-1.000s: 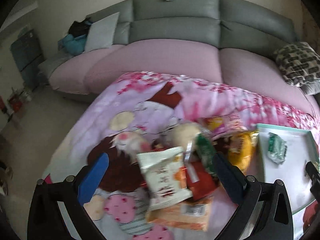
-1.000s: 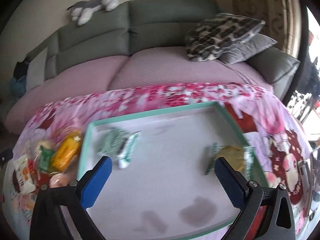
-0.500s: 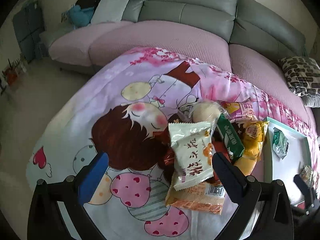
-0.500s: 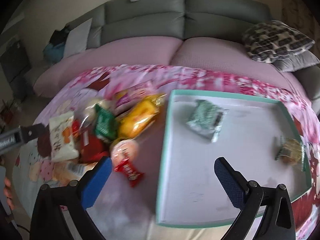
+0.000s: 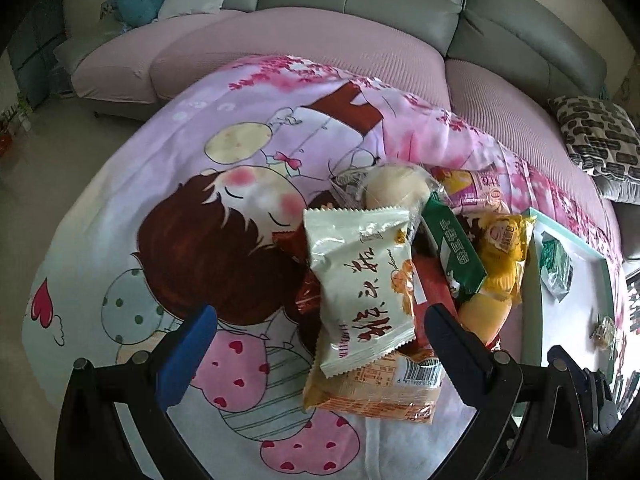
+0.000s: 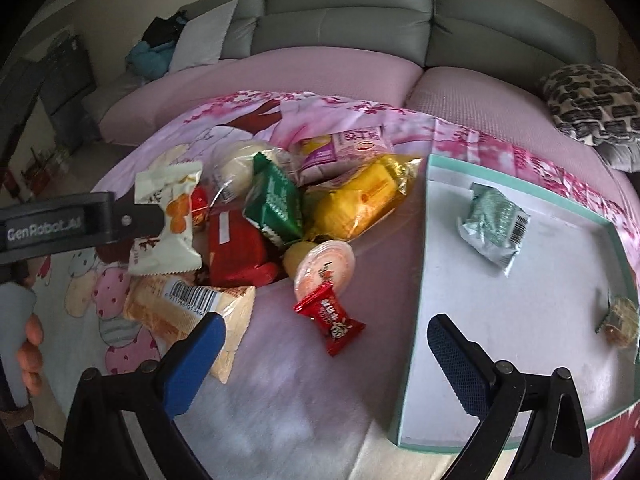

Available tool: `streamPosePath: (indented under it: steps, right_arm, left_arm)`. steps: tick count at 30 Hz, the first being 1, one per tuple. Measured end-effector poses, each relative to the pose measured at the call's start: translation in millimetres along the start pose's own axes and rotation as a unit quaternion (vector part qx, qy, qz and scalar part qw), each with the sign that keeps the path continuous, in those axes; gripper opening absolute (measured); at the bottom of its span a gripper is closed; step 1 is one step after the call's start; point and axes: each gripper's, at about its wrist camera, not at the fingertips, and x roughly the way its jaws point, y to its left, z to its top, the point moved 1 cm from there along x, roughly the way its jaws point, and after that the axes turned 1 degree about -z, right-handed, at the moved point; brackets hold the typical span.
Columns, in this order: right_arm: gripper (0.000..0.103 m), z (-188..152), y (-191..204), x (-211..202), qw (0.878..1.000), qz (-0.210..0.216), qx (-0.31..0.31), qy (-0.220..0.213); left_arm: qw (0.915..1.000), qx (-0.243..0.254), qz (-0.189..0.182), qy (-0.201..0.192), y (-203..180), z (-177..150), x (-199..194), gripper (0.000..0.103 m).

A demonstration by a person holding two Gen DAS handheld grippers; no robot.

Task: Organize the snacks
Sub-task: 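Move both tools back from the tray to the snack pile, then grasp the red candy packet with the right tool while the left tool grasps the beige bread packet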

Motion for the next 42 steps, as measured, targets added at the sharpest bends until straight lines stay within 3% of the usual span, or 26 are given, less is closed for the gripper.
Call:
streamPosePath:
  steps: [11,16,18,23,30,35,42]
  right_arm:
    - [0.065,-0.8,4.3,18.8,0.999,-0.005,-0.034,0.017]
    - [0.057,-3.6,5.4,28.6,0.999,-0.010,-0.042,0.031]
    - [0.044,-4.1,6.5,28.6,0.998,-0.012,-0.048,0.031]
    - [0.030,-8.0,6.0,31.2,0.998,-0.012,-0.050,0.039]
    - [0.027,-12.3,4.0,26.4,0.998,-0.001,-0.041,0.039]
    - [0.027,-16.9,3.5,21.8,0.998,0.002,-0.037,0.041]
    - [0.027,-20.4,4.3,18.1,0.998,0.006,-0.032,0.046]
  left_arm:
    - [0.9992,0.027,-0.014,0.027,-15.5,-5.6,12.1,0.103]
    - [0.9986,0.035,-0.016,0.036,-20.3,-9.0,17.7,0.103]
    - [0.9982,0.039,-0.017,0.042,-22.1,-10.9,21.5,0.103]
    - [0.9969,0.047,-0.025,0.058,-27.3,-16.1,28.6,0.103]
    - [0.9941,0.068,-0.033,0.079,-40.7,-27.3,36.7,0.103]
    - [0.9902,0.102,-0.010,0.094,-53.1,-38.0,48.4,0.103]
    - [0.9890,0.108,0.005,0.101,-56.9,-41.3,58.9,0.103]
